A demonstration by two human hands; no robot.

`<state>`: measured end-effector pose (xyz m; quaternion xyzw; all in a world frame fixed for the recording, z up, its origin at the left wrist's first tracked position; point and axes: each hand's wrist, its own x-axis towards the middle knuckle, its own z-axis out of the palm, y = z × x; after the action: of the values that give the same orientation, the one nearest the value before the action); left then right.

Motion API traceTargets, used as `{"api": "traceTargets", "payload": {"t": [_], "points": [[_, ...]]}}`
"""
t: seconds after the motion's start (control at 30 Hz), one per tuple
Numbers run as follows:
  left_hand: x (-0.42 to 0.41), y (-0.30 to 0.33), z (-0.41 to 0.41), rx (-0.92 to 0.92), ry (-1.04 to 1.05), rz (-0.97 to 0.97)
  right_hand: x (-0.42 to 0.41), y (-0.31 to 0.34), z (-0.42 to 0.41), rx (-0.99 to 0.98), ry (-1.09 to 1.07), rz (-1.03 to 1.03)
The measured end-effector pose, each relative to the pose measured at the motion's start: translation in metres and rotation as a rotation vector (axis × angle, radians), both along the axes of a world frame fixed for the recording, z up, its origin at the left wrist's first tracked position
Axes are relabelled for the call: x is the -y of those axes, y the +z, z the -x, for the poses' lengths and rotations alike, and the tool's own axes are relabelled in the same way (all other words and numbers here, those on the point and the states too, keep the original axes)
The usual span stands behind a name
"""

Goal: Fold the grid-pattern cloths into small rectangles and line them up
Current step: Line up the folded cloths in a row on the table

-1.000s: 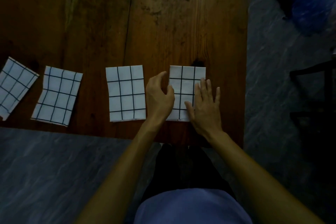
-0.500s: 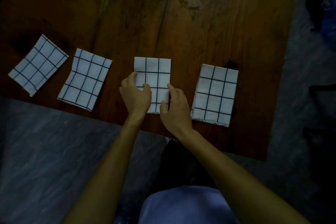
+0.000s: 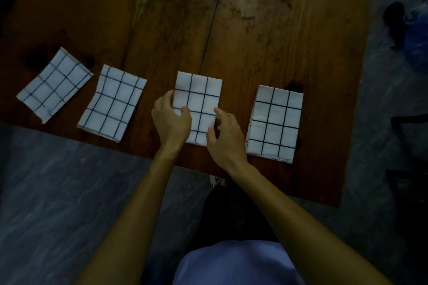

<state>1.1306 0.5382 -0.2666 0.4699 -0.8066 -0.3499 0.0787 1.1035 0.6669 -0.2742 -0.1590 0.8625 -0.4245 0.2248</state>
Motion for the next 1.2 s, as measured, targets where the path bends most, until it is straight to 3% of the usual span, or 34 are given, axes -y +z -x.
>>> {"api": "traceTargets", "payload": {"t": [0.3, 0.5, 0.83, 1.2], "points": [[0.049, 0.054, -0.064, 0.022, 0.075, 0.04, 0.036, 0.04, -0.02, 0.015, 0.152, 0.128], [0.121, 0.045, -0.099, 0.05, -0.005, -0.022, 0.094, 0.038, -0.053, 0.07, 0.197, 0.049], [0.22, 0.01, -0.12, 0.113, -0.225, -0.154, 0.196, 0.022, -0.119, 0.135, -0.13, -0.047], [0.24, -0.002, -0.099, 0.092, -0.363, -0.165, 0.227, 0.012, -0.116, 0.043, -0.181, -0.177]]}}
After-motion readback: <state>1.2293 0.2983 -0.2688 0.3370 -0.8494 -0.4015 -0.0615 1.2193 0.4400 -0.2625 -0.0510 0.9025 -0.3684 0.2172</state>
